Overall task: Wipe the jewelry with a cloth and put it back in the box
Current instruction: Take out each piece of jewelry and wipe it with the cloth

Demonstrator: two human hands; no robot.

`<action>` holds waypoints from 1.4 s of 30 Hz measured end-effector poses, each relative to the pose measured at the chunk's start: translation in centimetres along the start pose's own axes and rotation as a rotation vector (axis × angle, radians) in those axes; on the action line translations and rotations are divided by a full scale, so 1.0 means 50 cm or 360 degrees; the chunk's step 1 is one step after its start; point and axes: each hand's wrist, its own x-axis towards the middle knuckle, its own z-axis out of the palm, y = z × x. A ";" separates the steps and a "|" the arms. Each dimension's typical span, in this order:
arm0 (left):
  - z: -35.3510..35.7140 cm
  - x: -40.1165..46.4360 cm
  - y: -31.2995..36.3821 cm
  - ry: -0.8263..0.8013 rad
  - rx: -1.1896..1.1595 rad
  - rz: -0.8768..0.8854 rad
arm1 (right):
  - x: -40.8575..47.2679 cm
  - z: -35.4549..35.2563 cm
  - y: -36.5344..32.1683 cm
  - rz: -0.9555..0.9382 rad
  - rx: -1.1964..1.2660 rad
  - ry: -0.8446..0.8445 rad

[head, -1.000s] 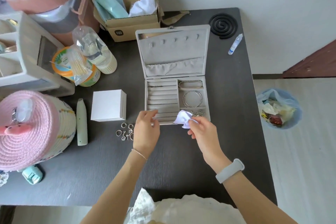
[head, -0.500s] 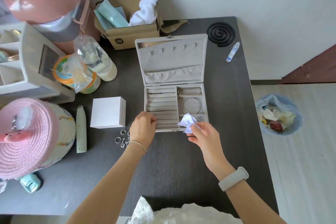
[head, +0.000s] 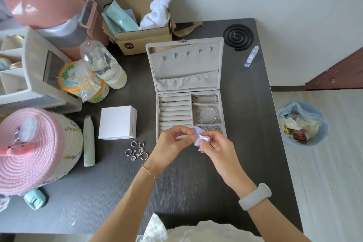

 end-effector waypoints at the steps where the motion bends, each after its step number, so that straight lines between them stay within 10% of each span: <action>1: -0.001 0.000 0.001 0.0059 -0.0008 -0.0011 | -0.003 0.000 -0.004 -0.0007 0.0023 0.0002; 10: -0.004 -0.033 0.043 0.0153 0.0308 0.0203 | 0.010 -0.007 -0.021 0.0056 0.0101 0.0391; 20: 0.018 -0.031 0.019 0.0585 0.0822 0.0516 | 0.000 0.013 -0.037 0.0442 0.1248 -0.0083; 42: 0.014 -0.054 0.015 0.0354 -0.0052 0.0069 | 0.004 0.016 -0.057 0.0458 0.1156 -0.0339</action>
